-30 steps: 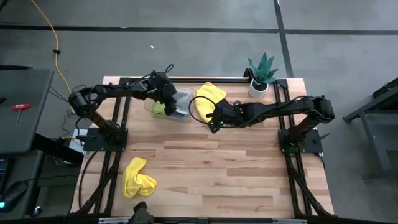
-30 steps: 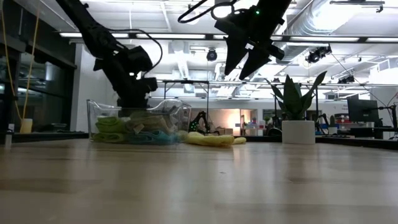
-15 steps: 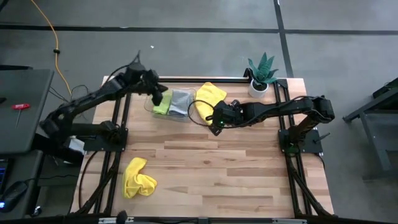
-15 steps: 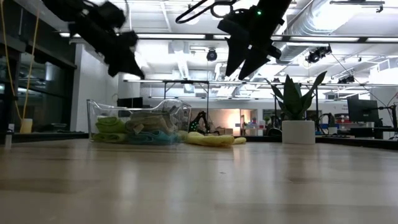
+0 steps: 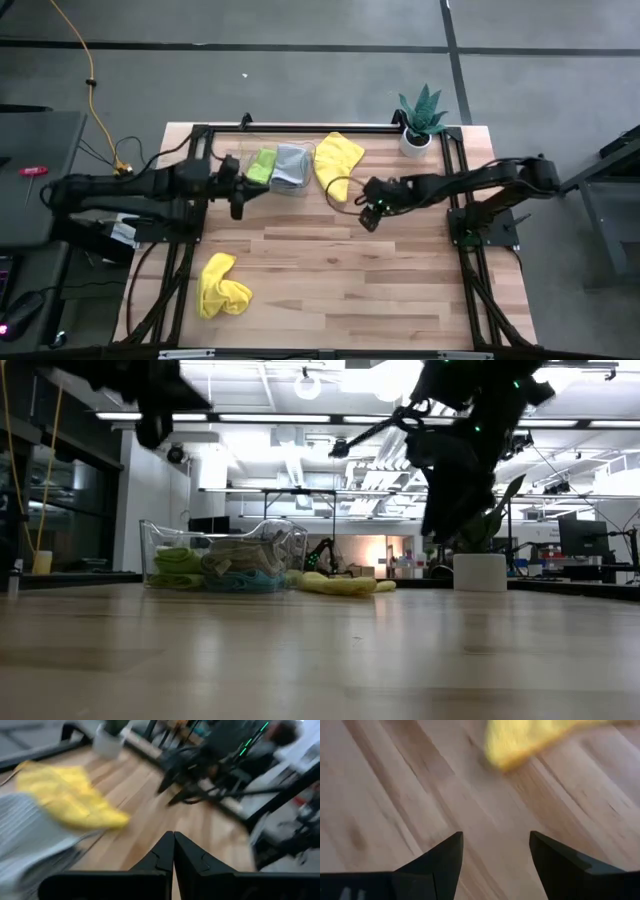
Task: Fold microfiber towels
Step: Fold the top yellow towel
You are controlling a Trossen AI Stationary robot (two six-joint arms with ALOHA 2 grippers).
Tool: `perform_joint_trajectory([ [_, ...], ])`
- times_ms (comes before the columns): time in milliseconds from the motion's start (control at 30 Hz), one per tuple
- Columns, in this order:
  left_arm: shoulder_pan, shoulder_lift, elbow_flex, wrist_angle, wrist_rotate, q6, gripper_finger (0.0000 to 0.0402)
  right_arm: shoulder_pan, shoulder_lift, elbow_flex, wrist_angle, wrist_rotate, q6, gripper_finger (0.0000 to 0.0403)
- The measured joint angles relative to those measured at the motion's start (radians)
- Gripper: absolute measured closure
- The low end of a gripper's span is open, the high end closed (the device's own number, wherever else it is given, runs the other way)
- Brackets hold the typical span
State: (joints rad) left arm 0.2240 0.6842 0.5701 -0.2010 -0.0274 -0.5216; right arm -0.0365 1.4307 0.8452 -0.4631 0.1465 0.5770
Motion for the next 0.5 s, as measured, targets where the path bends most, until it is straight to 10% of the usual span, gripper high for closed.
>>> perform_joint_trajectory([
  [200, -0.244, 0.000, 0.000, 0.234, -0.285, -0.028, 0.0401, -0.174, -0.012, -0.141, 0.421, -0.053, 0.073, 0.0181],
  [500, -0.332, 0.041, 0.000, 0.333, -0.434, -0.049, 0.0401, -0.408, 0.240, 0.001, 0.434, -0.175, 0.045, 0.0181],
])
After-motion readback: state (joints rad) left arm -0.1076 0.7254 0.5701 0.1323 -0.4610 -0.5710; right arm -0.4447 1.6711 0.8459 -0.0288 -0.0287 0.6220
